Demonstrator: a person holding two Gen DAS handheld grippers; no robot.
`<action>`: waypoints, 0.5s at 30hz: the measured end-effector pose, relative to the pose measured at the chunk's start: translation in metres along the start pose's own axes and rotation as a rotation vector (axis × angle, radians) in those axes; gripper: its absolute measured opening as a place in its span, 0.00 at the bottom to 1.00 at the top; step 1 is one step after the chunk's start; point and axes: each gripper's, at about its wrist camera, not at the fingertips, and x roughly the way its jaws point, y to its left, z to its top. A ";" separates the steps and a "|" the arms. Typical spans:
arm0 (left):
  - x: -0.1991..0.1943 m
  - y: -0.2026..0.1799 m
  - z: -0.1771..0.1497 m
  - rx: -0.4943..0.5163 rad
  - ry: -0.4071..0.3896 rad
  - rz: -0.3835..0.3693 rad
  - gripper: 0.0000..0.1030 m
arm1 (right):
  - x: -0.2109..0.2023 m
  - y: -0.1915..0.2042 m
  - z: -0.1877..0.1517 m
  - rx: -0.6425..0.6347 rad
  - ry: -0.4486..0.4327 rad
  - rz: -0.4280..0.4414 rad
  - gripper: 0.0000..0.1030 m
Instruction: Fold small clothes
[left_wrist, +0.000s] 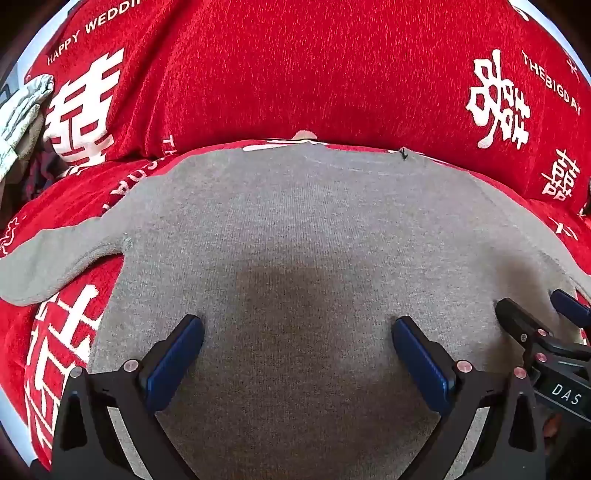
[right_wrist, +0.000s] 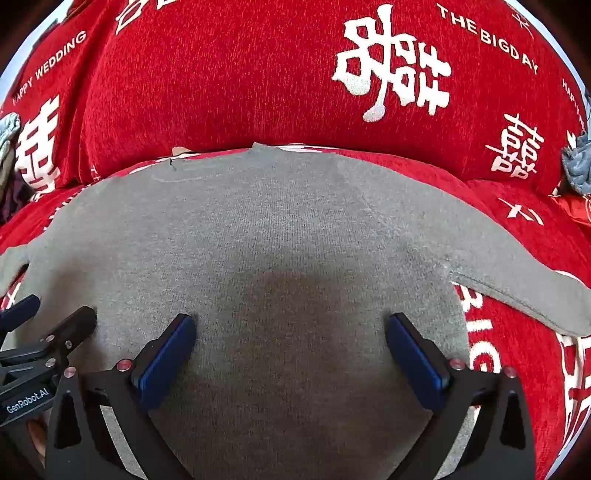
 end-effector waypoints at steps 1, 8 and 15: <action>0.000 0.000 0.000 0.006 -0.005 0.008 1.00 | 0.001 -0.001 0.000 0.000 0.000 0.001 0.99; 0.000 0.000 0.000 0.003 -0.005 0.005 1.00 | 0.002 0.000 -0.002 -0.008 -0.006 0.000 0.99; 0.000 -0.003 -0.002 0.002 -0.004 0.009 1.00 | 0.002 0.002 -0.001 -0.014 -0.001 -0.007 0.99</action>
